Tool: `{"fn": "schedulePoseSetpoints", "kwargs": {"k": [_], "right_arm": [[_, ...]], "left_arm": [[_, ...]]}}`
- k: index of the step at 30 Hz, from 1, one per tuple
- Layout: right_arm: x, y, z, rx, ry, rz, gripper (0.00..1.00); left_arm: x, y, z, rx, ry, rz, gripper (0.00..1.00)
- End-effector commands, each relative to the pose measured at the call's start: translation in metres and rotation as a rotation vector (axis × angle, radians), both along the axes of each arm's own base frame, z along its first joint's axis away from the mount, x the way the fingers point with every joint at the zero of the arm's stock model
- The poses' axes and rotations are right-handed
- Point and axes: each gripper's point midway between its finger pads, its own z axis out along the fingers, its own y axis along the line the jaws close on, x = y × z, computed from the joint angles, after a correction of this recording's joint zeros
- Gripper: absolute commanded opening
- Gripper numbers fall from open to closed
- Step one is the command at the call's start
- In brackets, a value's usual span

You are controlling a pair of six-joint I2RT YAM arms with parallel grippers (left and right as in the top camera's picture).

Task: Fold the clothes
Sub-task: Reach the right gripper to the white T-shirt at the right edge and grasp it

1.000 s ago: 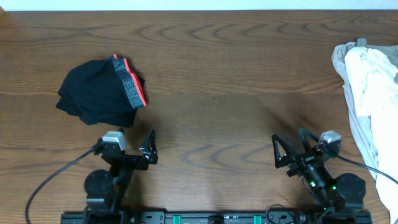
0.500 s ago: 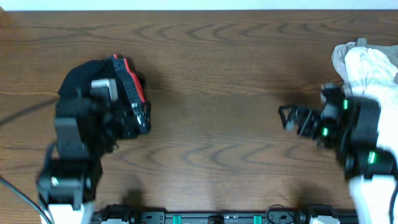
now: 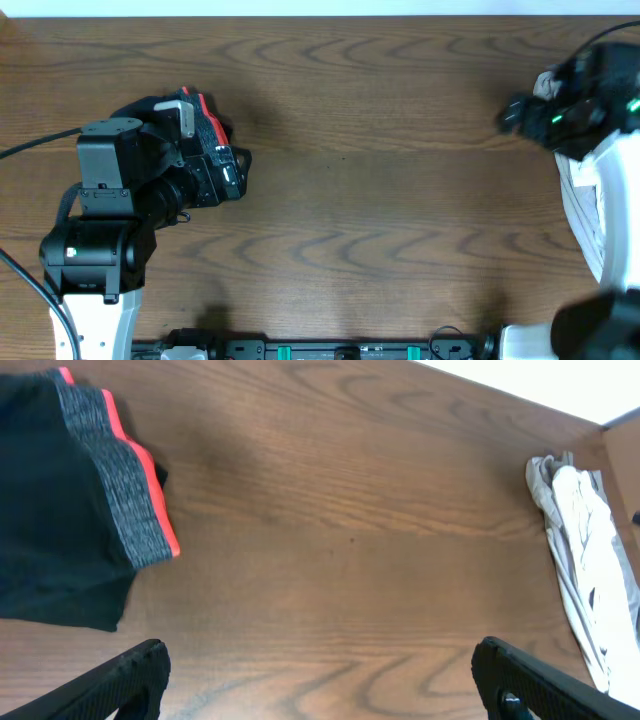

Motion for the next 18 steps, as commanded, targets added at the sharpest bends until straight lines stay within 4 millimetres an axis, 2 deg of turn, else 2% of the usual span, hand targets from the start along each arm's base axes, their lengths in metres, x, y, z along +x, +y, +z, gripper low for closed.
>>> {"fn": "schedulePoseSetpoints", "kwargs": {"k": [1,5,8,11,13,18], "right_arm": [[0.008,-0.074,-0.008,-0.055,0.051,-0.2,0.89],[0.016,-0.123,-0.028,-0.042,0.089,-0.3,0.86],[0.019,-0.141,-0.051,-0.027,0.121,-0.347,0.82],[0.016,-0.162,-0.076,-0.052,0.171,-0.41,0.72],[0.016,-0.173,-0.09,-0.076,0.193,-0.438,0.7],[0.019,-0.179,-0.118,-0.077,0.232,-0.466,0.63]], "left_arm": [[-0.002,-0.004,0.005,-0.001,-0.013,-0.028,0.98],[-0.002,-0.004,0.005,0.0,-0.011,-0.028,0.98],[-0.002,-0.003,0.005,0.003,-0.012,-0.029,0.98],[-0.002,-0.003,0.004,0.004,-0.01,-0.028,0.98],[-0.002,-0.003,0.004,0.004,-0.01,-0.028,0.98],[-0.002,-0.003,0.004,0.004,-0.01,-0.028,0.98]]}}
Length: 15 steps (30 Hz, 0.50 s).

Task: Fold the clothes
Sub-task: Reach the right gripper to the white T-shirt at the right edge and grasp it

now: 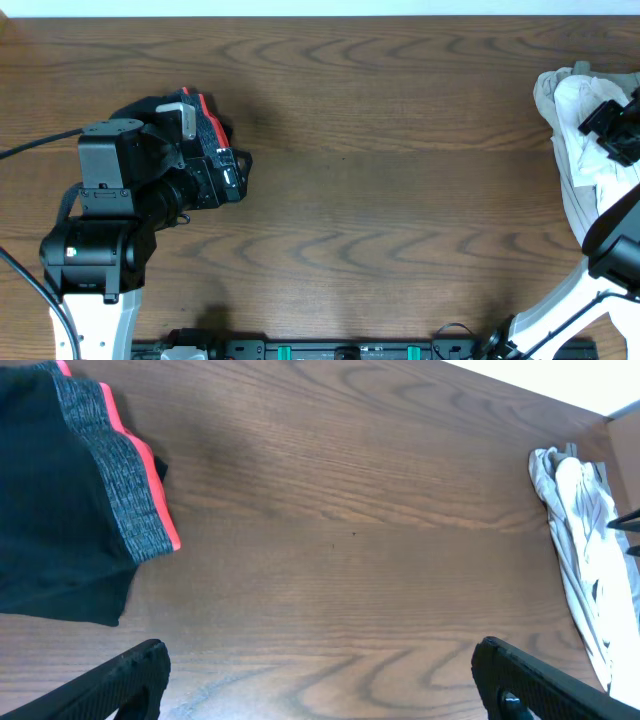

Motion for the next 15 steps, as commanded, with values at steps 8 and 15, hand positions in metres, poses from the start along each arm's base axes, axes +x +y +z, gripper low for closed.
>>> {"fn": "schedulePoseSetpoints", "kwargs": {"k": [8,15], "right_arm": [[0.002,-0.012,-0.038,0.004,0.054,-0.114,0.42],[-0.001,-0.016,-0.04,-0.014,0.067,-0.12,0.11]], "left_arm": [[0.0,-0.003,0.005,-0.004,-0.014,-0.02,0.98],[-0.001,-0.003,0.005,-0.003,-0.011,-0.02,0.98]]}}
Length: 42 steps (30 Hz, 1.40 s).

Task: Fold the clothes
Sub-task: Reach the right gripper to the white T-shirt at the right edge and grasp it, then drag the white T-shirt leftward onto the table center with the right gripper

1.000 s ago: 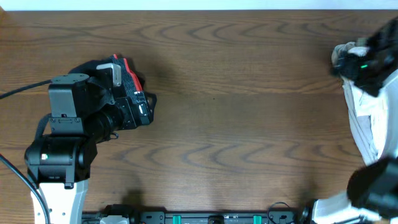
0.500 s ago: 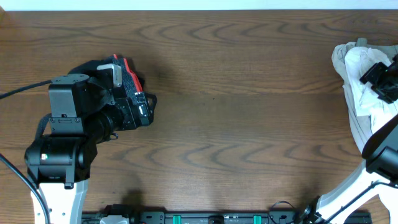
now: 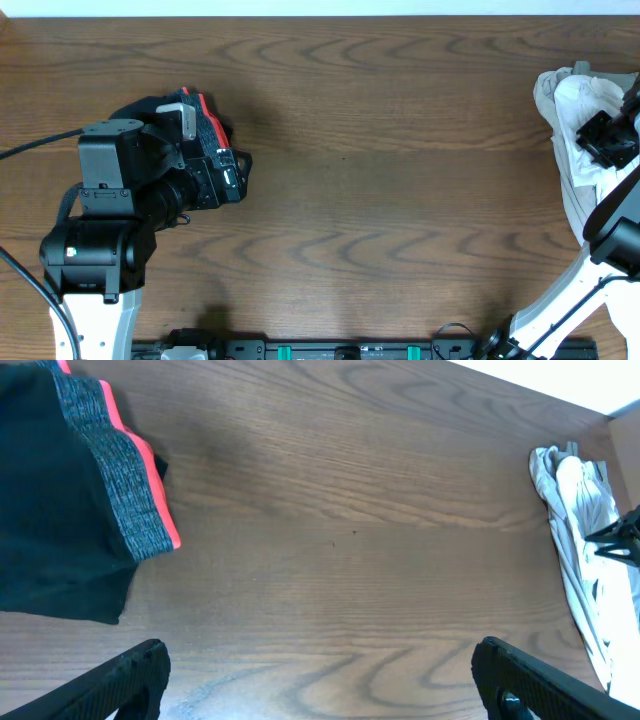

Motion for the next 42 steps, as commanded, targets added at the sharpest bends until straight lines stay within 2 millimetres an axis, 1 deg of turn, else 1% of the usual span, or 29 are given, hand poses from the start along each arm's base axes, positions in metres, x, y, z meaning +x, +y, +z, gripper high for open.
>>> {"fn": "schedulePoseSetpoints", "kwargs": {"k": [1,4,7,9,11,13,15,16,17,19,20,21,22,25,26,28,30,37,42], "right_arm": [[0.003,-0.007,0.003,-0.018,-0.009,-0.024,0.01],[0.012,0.002,0.014,0.026,-0.066,0.021,0.01],[0.03,0.019,0.041,0.087,-0.189,0.108,0.01],[0.045,0.039,0.069,0.145,-0.306,0.202,0.01],[0.054,0.06,0.097,0.198,-0.407,0.283,0.01],[0.059,0.082,0.125,0.239,-0.489,0.349,0.01],[0.061,0.102,0.147,0.261,-0.539,0.396,0.01],[0.062,0.114,0.157,0.267,-0.553,0.421,0.01],[0.061,0.124,0.163,0.267,-0.557,0.442,0.01],[0.062,0.15,0.173,0.273,-0.56,0.504,0.01],[0.062,0.163,0.176,0.28,-0.558,0.529,0.01],[0.063,0.18,0.177,0.29,-0.552,0.569,0.01],[0.063,0.19,0.177,0.299,-0.546,0.591,0.01],[0.062,0.237,0.172,0.338,-0.508,0.683,0.01],[0.06,0.26,0.171,0.355,-0.494,0.732,0.01],[0.057,0.29,0.171,0.37,-0.483,0.803,0.01],[0.052,0.327,0.17,0.384,-0.469,0.89,0.02],[0.021,0.434,0.163,0.366,-0.409,1.139,0.01],[-0.007,0.505,0.149,0.382,-0.381,1.306,0.01]], "left_arm": [[0.0,-0.003,0.006,-0.003,-0.015,-0.02,0.98],[0.0,-0.003,0.006,-0.003,-0.015,-0.02,0.98],[0.0,-0.003,0.006,-0.002,-0.016,-0.021,0.98],[0.0,-0.003,0.006,0.003,-0.019,-0.024,0.98],[0.001,-0.001,0.006,0.012,-0.023,-0.014,0.98],[0.002,0.003,0.005,0.03,-0.026,0.002,0.98],[0.004,0.009,0.005,0.053,-0.03,0.025,0.98],[0.004,0.011,0.005,0.065,-0.032,0.036,0.98],[0.004,0.013,0.005,0.074,-0.036,0.039,0.98],[0.005,0.016,0.006,0.093,-0.046,0.046,0.98],[0.006,0.017,0.007,0.098,-0.053,0.052,0.98],[0.006,0.018,0.009,0.105,-0.063,0.059,0.98],[0.007,0.02,0.01,0.109,-0.071,0.064,0.98],[0.008,0.025,0.019,0.128,-0.108,0.089,0.98],[0.008,0.028,0.022,0.139,-0.12,0.103,0.98],[0.007,0.035,0.029,0.163,-0.14,0.132,0.98],[0.006,0.043,0.036,0.193,-0.165,0.169,0.98],[-0.001,0.058,0.055,0.26,-0.229,0.229,0.98],[-0.005,0.062,0.057,0.277,-0.235,0.245,0.98]]}}
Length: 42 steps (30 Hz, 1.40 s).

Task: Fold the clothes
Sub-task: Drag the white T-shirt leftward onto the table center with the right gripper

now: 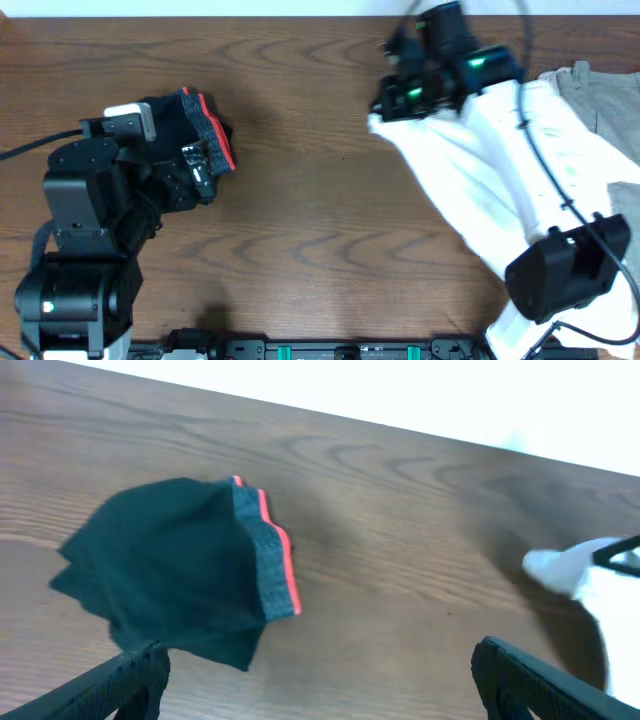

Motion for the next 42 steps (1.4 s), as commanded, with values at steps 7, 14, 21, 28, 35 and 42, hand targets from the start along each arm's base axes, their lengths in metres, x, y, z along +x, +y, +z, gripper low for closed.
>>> {"fn": "schedulePoseSetpoints", "kwargs": {"k": [7,14,21,28,35,42], "right_arm": [[-0.062,0.103,-0.041,-0.047,0.028,0.294,0.01],[-0.099,0.138,-0.035,-0.074,-0.09,0.526,0.25],[-0.042,0.075,0.0,-0.15,-0.187,0.258,0.71],[0.022,-0.049,0.001,-0.144,-0.038,-0.23,0.82],[0.026,-0.14,-0.011,-0.156,0.103,-0.422,0.88],[0.018,-0.184,-0.017,-0.173,0.176,-0.514,0.89]], "left_arm": [[-0.005,0.017,0.005,0.085,-0.003,0.058,0.98],[-0.004,0.018,0.003,0.096,0.005,0.059,0.98],[0.002,-0.002,-0.011,0.031,0.067,-0.035,0.98],[0.021,-0.054,-0.064,-0.077,0.295,-0.266,0.98],[0.033,-0.113,-0.133,-0.017,0.529,-0.475,0.92],[0.041,-0.158,-0.217,0.133,0.727,-0.584,0.85]]}}
